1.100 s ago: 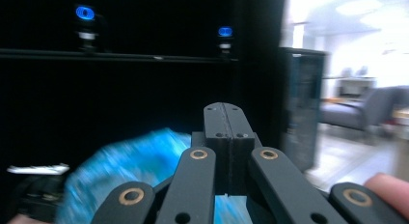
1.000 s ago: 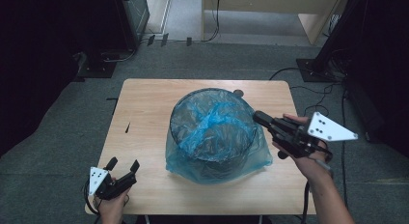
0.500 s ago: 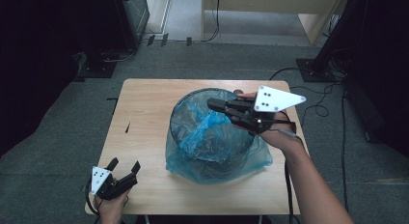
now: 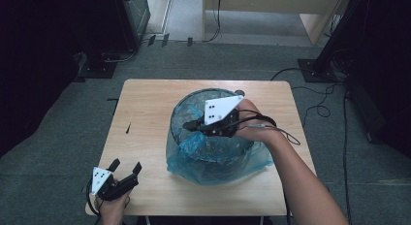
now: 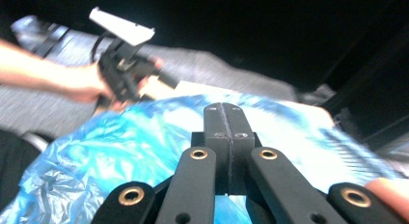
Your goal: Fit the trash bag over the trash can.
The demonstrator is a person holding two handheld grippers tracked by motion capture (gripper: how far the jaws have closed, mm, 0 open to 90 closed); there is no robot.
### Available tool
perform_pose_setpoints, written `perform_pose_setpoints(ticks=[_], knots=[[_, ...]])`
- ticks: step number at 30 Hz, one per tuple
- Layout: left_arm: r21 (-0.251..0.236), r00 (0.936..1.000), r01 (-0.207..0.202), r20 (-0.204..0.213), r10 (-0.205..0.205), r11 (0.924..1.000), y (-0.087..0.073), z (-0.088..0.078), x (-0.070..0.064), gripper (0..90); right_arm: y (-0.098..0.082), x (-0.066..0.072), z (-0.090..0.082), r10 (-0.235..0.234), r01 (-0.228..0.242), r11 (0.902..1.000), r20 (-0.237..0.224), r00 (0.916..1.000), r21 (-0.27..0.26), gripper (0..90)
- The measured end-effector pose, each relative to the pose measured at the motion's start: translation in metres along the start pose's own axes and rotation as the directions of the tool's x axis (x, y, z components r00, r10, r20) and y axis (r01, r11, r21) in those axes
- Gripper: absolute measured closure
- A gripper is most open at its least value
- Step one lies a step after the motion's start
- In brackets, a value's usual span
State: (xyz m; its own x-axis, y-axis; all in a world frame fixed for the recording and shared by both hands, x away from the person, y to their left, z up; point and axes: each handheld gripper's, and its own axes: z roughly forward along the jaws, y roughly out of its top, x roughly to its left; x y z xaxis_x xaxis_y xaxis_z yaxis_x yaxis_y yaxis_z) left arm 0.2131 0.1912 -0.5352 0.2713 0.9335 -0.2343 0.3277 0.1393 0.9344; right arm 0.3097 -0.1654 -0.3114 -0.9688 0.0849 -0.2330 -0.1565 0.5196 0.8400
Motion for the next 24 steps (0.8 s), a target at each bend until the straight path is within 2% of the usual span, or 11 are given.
perform_pose_setpoints(ticks=[5,9,12,14,17,18,19,20,24], knots=[[-0.002,0.9998,0.017,0.012,-0.017,0.9999,-0.002,-0.001,-0.001,10.9,-0.004,-0.002,0.023,0.001,0.010,0.9942,-0.103,0.9946,0.108,90.0],[0.001,0.9997,0.006,0.022,-0.006,1.0000,-0.002,0.000,-0.005,10.9,-0.010,0.001,0.041,-0.010,0.047,0.9828,-0.206,0.9785,0.178,90.0],[0.002,0.9997,0.006,0.023,-0.006,1.0000,-0.003,0.000,-0.005,10.9,-0.017,0.003,0.053,0.010,0.052,0.9710,-0.258,0.9661,0.233,90.0],[0.004,0.9997,0.004,0.023,-0.004,1.0000,-0.003,0.001,-0.005,11.0,-0.022,0.004,0.061,0.022,0.056,0.9589,-0.268,0.9631,0.278,90.0],[0.006,0.9997,0.005,0.022,-0.005,1.0000,-0.004,0.001,-0.006,10.9,-0.032,0.005,0.070,0.029,0.071,0.9339,-0.272,0.9618,0.350,90.0],[0.006,0.9997,0.005,0.023,-0.006,1.0000,-0.004,0.002,-0.006,11.0,-0.035,0.006,0.072,0.023,0.083,0.9224,-0.270,0.9626,0.377,90.0],[0.007,0.9997,0.003,0.023,-0.003,1.0000,-0.004,0.002,-0.007,11.0,-0.036,0.006,0.073,0.014,0.096,0.9164,-0.271,0.9626,0.389,90.0],[0.007,0.9997,0.000,0.024,0.000,1.0000,-0.004,0.002,-0.007,10.9,-0.035,0.007,0.072,0.010,0.098,0.9183,-0.271,0.9626,0.383,90.0],[0.008,0.9997,0.001,0.025,-0.001,1.0000,-0.004,0.002,-0.007,11.0,-0.019,0.002,0.052,-0.006,0.077,0.9490,-0.228,0.9736,0.306,90.0]])
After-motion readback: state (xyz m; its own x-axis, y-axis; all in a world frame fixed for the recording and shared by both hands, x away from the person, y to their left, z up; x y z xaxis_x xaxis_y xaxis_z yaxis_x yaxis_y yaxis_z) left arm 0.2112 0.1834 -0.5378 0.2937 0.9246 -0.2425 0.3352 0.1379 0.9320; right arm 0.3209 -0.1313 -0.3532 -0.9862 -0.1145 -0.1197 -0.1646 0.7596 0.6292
